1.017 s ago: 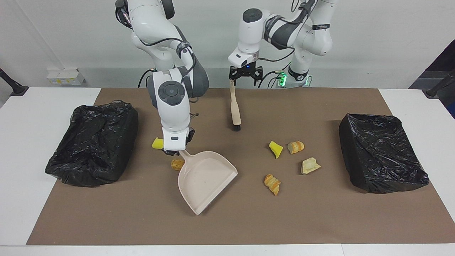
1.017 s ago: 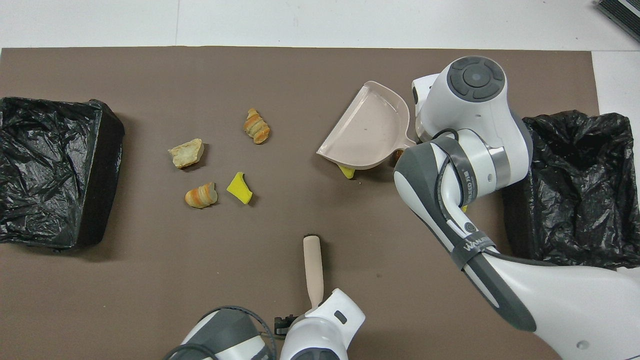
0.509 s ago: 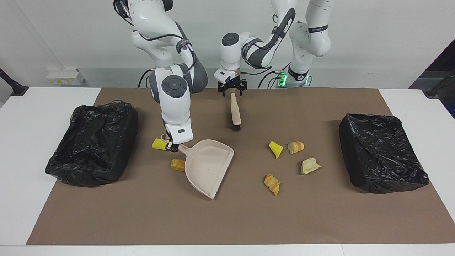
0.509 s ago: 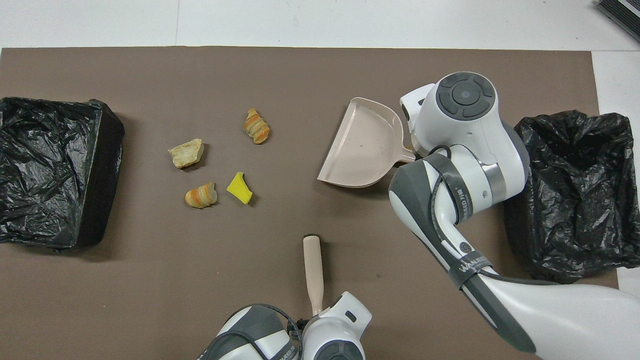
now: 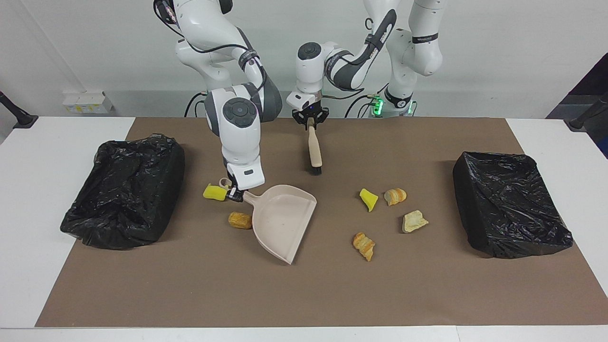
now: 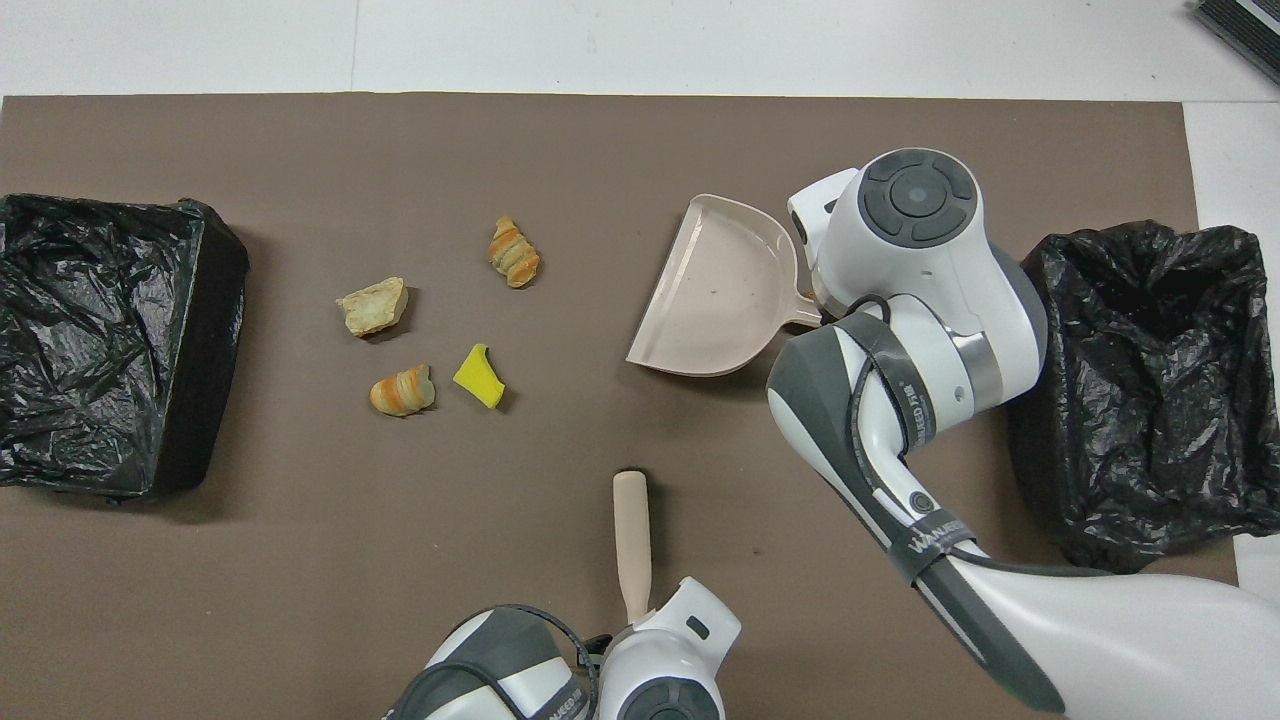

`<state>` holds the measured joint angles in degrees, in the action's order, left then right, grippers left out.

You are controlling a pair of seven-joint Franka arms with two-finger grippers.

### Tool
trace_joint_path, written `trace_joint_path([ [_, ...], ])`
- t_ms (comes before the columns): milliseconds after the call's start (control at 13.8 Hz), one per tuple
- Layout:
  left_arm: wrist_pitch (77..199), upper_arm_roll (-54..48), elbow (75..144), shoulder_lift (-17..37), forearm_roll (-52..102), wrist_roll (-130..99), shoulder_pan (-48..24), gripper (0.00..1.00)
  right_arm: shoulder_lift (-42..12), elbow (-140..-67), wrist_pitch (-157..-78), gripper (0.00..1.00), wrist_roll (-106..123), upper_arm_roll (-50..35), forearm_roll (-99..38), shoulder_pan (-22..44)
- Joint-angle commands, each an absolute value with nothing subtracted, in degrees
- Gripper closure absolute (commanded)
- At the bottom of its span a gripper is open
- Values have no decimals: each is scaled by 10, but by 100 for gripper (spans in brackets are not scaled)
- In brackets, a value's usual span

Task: Sweep and dump trash in bin

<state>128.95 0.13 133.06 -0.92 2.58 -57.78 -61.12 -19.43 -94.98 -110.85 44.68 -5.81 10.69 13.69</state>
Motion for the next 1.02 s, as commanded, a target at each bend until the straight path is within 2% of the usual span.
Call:
trace_joint_path([
  [0, 1258, 11, 1332, -31, 18, -581, -610, 100, -184, -957, -1118, 100, 459, -62, 119, 133],
  [218, 1168, 12, 1283, -46, 9, -545, -549, 100, -188, -941, -1109, 100, 464, -62, 114, 131],
  [363, 1133, 13, 1259, -57, -17, -519, -478, 100, -185, -937, -1108, 100, 478, -62, 110, 127],
  [509, 1128, 14, 1252, -69, -20, -467, -409, 100, -185, -934, -1112, 100, 477, -62, 112, 136],
  [945, 1143, 13, 1233, -43, -59, -326, -243, 100, -197, -936, -1122, 100, 421, -62, 120, 209],
])
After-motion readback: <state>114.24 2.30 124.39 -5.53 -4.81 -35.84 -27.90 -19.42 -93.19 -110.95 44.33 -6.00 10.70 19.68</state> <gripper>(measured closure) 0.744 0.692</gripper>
